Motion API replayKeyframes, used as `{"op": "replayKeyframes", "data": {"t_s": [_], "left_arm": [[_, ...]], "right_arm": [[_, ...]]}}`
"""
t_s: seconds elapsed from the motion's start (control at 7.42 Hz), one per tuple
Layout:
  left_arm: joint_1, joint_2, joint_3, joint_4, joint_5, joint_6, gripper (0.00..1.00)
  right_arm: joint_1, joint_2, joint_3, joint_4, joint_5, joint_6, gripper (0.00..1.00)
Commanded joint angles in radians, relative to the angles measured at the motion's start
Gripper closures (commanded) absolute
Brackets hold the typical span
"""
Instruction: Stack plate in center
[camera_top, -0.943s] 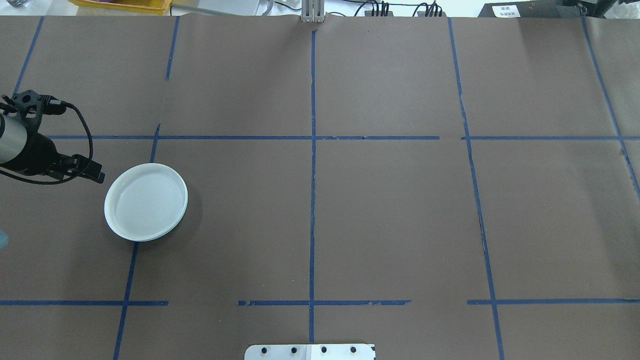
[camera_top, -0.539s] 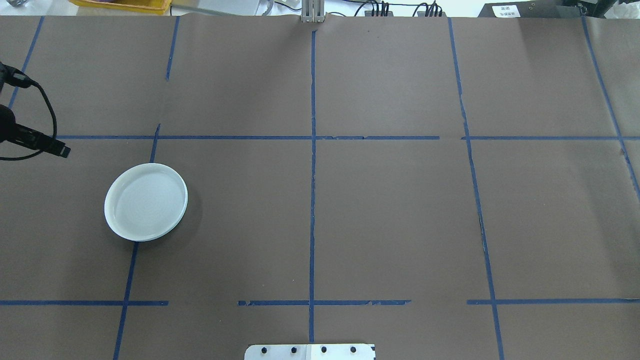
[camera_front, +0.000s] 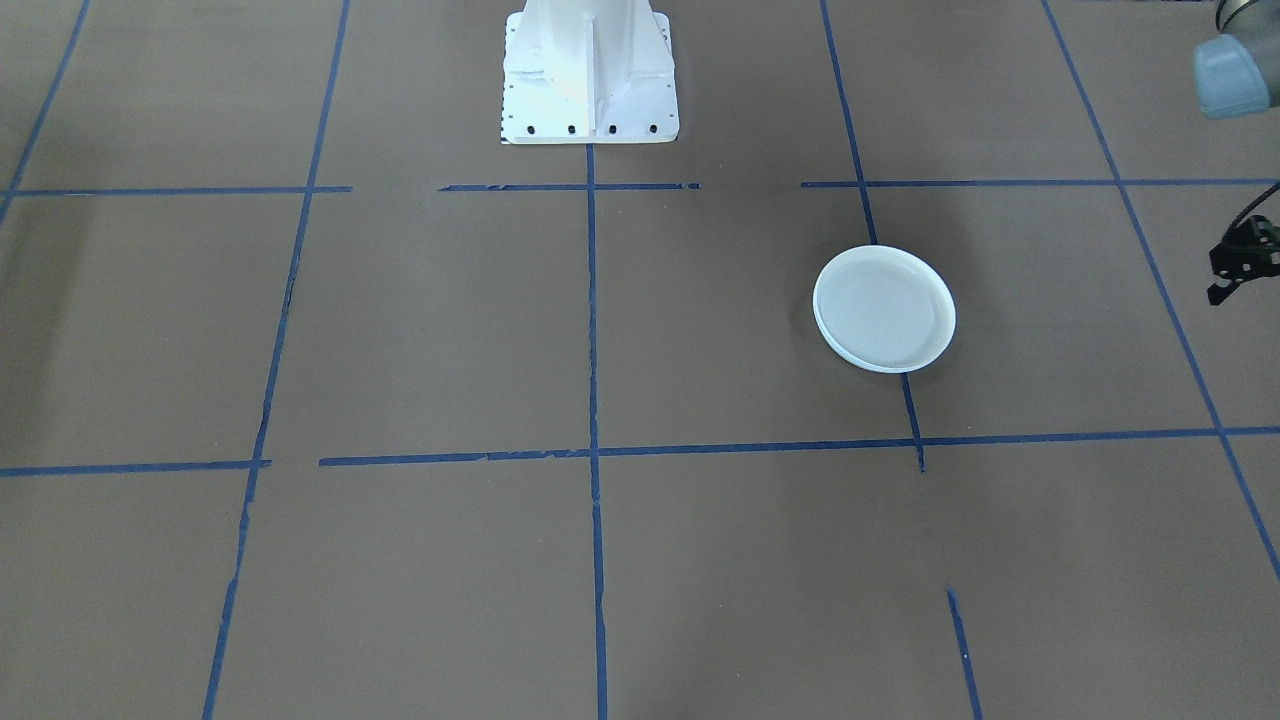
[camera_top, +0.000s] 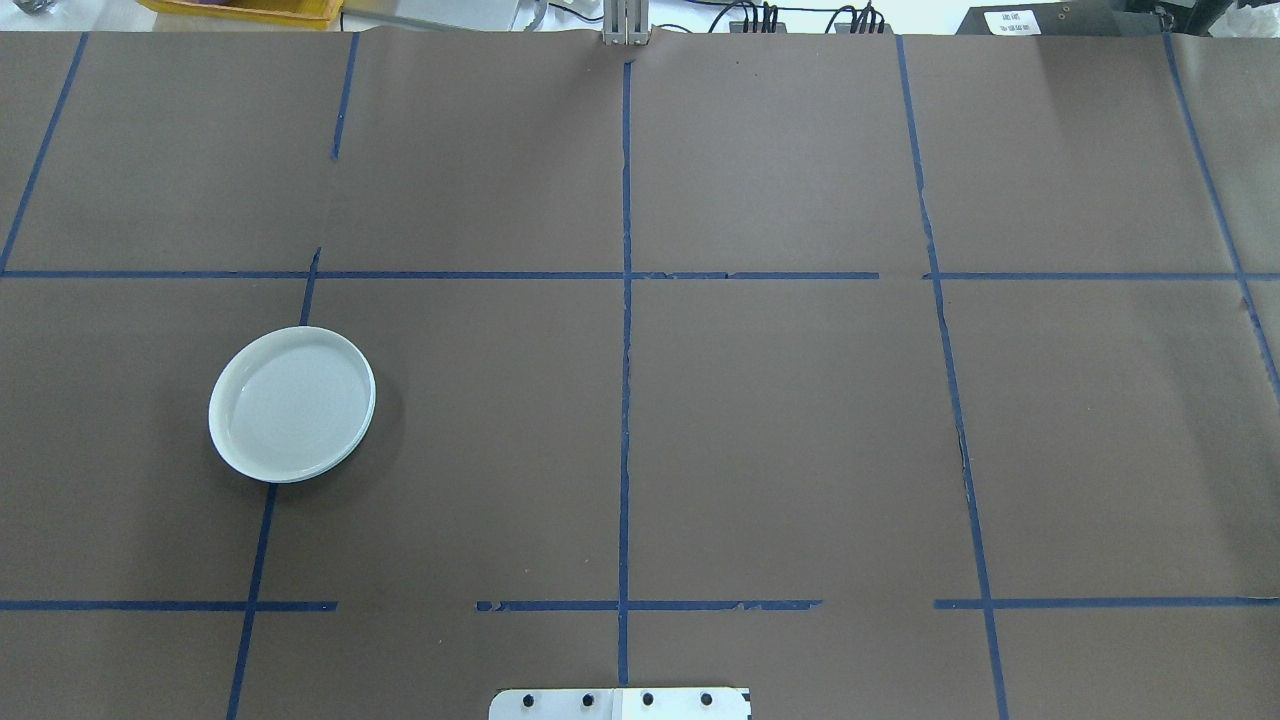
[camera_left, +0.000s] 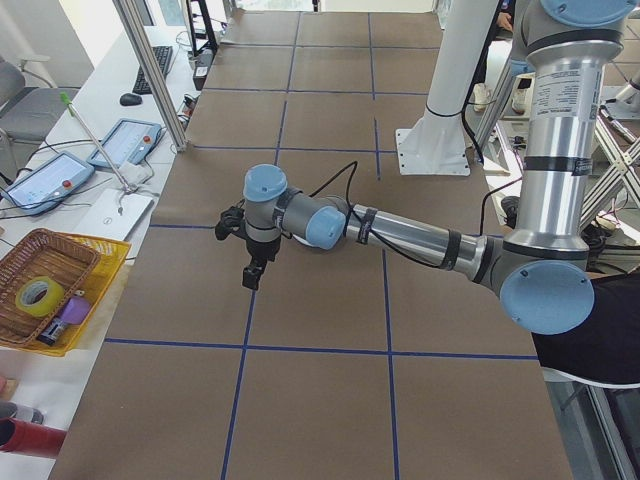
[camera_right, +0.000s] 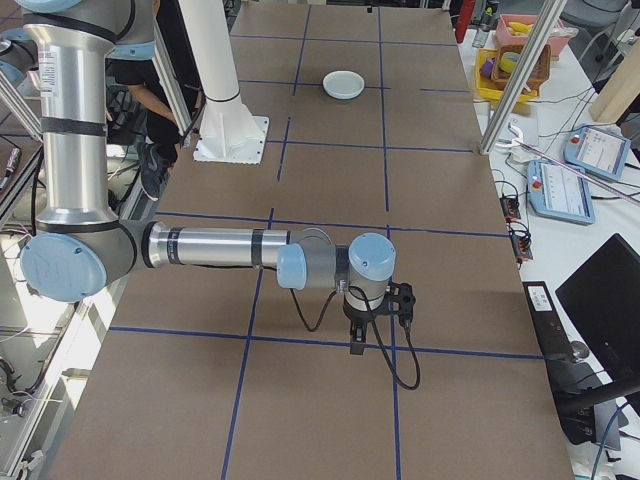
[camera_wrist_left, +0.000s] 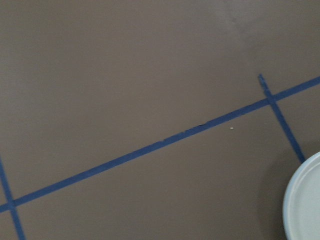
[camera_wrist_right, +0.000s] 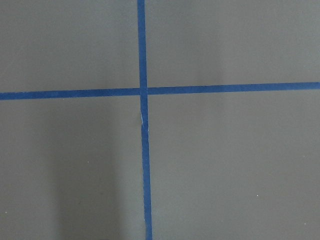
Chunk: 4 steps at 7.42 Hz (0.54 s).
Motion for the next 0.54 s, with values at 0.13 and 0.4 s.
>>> {"op": "replayKeyframes", "data": {"t_s": [0.13,0.4], "left_arm": [[-0.126,0.044,0.031,0.252,-0.074,0.123,0.00],[-0.173,0.091,0.048,0.255,-0.154,0.175,0.00]], "right_arm": [[0.000,0.000,0.000,0.000,0.001,0.000,0.00],[0.000,0.000,0.000,0.000,0.001,0.000,0.00]]}}
